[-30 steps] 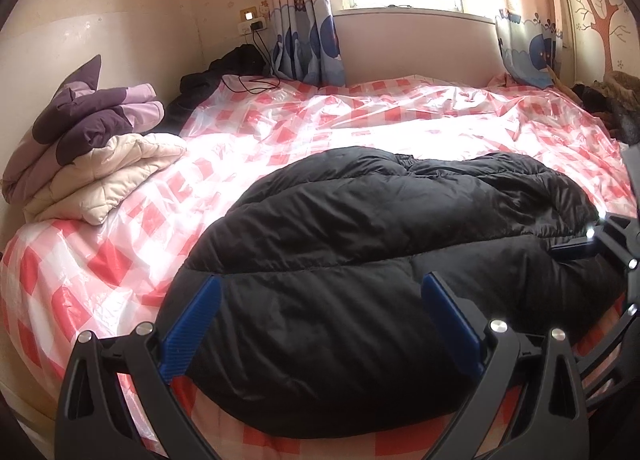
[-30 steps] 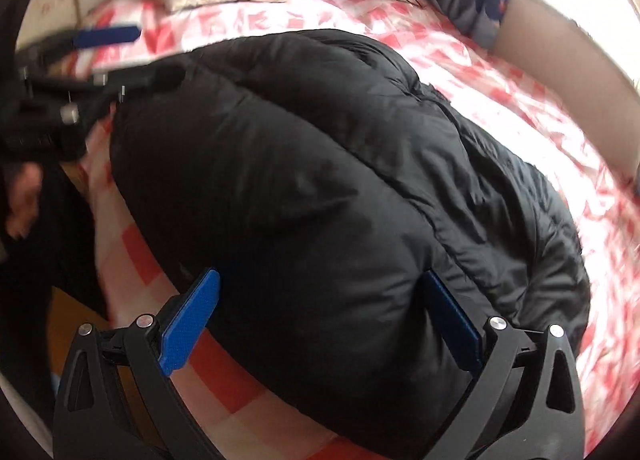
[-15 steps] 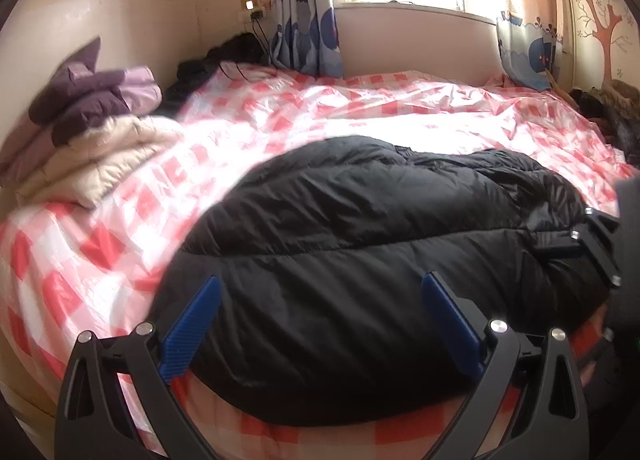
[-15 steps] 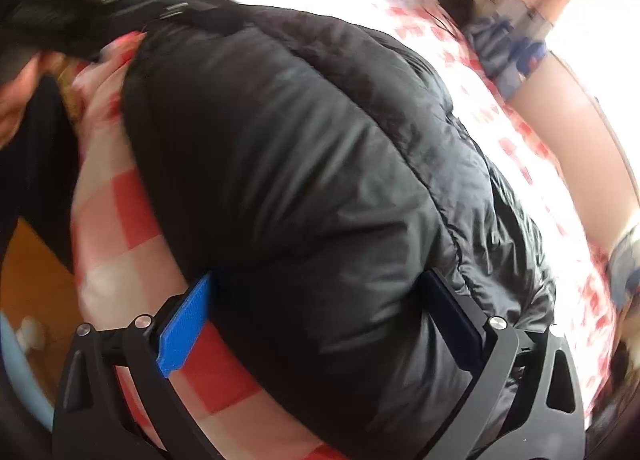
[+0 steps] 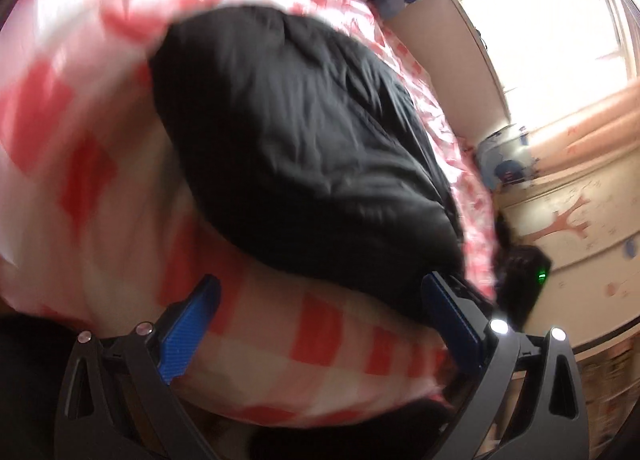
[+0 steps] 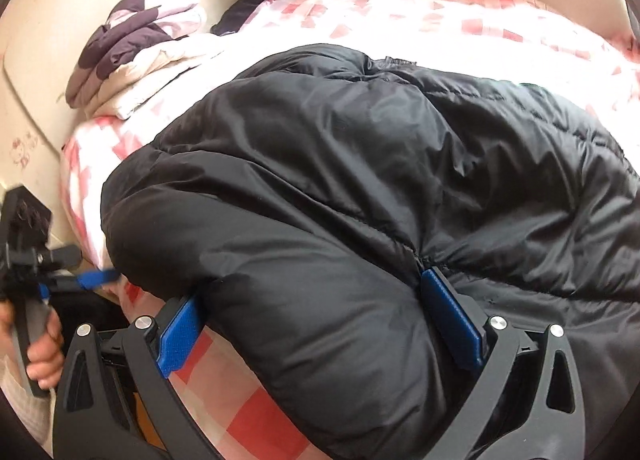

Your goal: Fold large clothes

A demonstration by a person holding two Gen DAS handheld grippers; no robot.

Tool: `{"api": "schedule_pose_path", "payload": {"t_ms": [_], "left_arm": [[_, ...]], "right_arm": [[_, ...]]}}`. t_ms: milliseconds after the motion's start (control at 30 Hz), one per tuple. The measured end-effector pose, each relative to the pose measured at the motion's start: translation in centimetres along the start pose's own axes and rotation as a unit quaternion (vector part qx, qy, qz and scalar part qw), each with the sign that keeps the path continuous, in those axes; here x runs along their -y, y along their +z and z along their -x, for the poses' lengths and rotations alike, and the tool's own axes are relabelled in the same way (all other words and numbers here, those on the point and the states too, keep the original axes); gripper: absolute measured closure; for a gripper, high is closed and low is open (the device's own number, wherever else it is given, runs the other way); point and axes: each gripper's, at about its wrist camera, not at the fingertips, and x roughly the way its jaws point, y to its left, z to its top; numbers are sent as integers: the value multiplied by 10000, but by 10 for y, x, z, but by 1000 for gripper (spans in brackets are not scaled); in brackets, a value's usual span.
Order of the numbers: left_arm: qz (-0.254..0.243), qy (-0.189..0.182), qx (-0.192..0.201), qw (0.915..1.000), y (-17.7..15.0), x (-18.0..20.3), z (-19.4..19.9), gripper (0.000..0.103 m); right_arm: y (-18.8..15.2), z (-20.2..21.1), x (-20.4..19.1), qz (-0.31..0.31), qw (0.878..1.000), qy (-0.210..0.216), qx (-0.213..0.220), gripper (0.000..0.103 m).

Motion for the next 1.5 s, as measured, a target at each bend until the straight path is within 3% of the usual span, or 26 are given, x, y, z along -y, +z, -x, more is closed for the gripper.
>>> {"api": "schedule_pose_path", "payload": {"t_ms": [100,167,233,300,367,500,567,600,700,833,867,1000,1133,1200,1233,1300,1367,1400,1433,1467,1500], "left_arm": [[260,-169,-22,9995,12,2,-20,7],[471,-139,28,9988,24,-1,-34,7],[790,-203,129,9966,32,-6,-38,7],[778,-187,283,9964,35,-4,-36,7],[687,-147,261,9972,36,-3,-38,7],[693,-53,247,9973,42,2,-42,7],[703,-78,303,9970,40,3,-40,7],[732,-88,317,9968,40,4,-39,7],[798,-117,323,9962,43,5,-33,7],[628,15,251,9977,50,12,-34,7],[640,52,248,9976,50,13,-36,7],[702,52,300,9971,49,13,-37,7],[791,29,232,9966,49,1,-36,7],[819,-37,230,9964,51,-1,-37,7],[821,-33,229,9964,52,0,-39,7],[723,42,308,9969,53,6,-41,14],[660,246,363,9969,55,13,-42,40],[639,268,357,9970,56,13,-43,48],[601,266,337,9973,57,14,-43,62],[590,276,326,9973,58,13,-43,69],[616,282,310,9972,60,11,-44,72]], "right_arm": [[1,1,-2,111,9999,2,-82,6],[1,14,3,30,9996,246,-157,6],[-6,37,19,-328,9976,602,-109,6],[-23,75,55,-1079,9895,961,104,6],[-48,108,96,-1920,9745,1123,281,6],[-102,142,175,-3406,9345,951,404,6],[-118,140,195,-3870,9112,1344,434,6],[-121,136,199,-3959,9058,1452,405,6],[-125,125,201,-4009,9055,1388,9,6],[-130,110,187,-4089,8882,2092,-145,6],[-128,103,184,-4089,8879,2100,-157,6],[-116,95,193,-4224,8746,2325,500,6],[-113,78,194,-4172,8884,1914,114,7],[-115,84,196,-4277,8804,2011,380,7],[-116,84,199,-4407,8702,2142,523,7],[-122,77,204,-4568,8582,2276,541,6],[-117,78,201,-4470,8618,2274,755,8],[-113,82,198,-4343,8672,2271,887,21],[-108,87,193,-4215,8715,2289,1017,34],[-103,89,191,-4143,8733,2322,1084,60],[-98,92,190,-4084,8763,2310,1094,77]]}}
